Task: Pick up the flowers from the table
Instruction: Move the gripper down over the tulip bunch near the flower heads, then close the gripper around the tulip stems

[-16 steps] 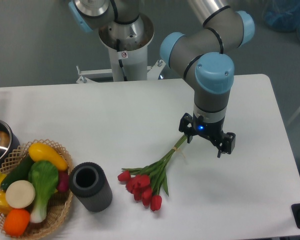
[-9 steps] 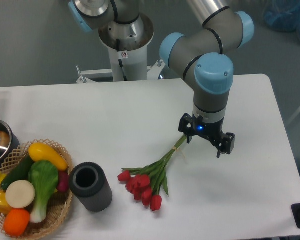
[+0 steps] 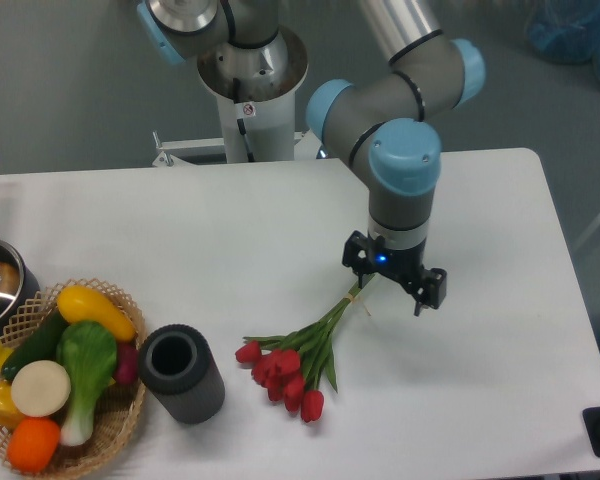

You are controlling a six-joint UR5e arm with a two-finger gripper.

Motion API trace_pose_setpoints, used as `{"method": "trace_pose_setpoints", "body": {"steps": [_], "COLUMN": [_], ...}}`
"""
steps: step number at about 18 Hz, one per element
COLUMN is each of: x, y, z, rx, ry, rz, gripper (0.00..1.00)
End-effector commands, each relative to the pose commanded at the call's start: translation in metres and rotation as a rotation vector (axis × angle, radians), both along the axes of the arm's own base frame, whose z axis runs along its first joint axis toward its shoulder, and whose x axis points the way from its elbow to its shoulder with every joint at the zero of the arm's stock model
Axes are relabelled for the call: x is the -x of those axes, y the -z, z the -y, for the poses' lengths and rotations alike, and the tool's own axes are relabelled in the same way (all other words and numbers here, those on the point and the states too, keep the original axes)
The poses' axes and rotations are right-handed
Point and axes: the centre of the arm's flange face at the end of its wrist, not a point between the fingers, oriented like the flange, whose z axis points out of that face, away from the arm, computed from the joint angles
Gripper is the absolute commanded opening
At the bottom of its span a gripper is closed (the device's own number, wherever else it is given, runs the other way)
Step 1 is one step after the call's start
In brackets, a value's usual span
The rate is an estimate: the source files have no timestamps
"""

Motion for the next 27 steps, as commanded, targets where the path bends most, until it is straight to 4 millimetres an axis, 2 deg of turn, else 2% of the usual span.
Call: {"method": "trace_pose_setpoints", "body": {"steps": [3, 6, 9, 12, 16, 17, 20, 23, 27], "x": [-0.003, -0.006, -0.023, -0.032, -0.035, -0.040, -0.058, -0.066, -0.069], "y": [0.004, -0.001, -0.002, 0.002, 0.016, 0.020, 0.030, 0.042, 0.037], "z": [-0.005, -0.011, -0.031, -0.056, -0.111, -0.119, -0.125, -0.130, -0.130], "rx": [0.005, -0.005, -0.007, -0.008, -0.026, -0.023, 0.051, 0.111, 0.108], "ry": [0.004, 0.013, 0.051, 0.068, 0.019, 0.031, 0.053, 0.065, 0.069], "rz": [0.006, 0.000, -0.002, -0.005, -0.001, 0.000, -0.044, -0.080, -0.073], "gripper": [1.00, 1.00, 1.00, 1.00, 1.00, 1.00, 1.00, 1.00, 1.00]}}
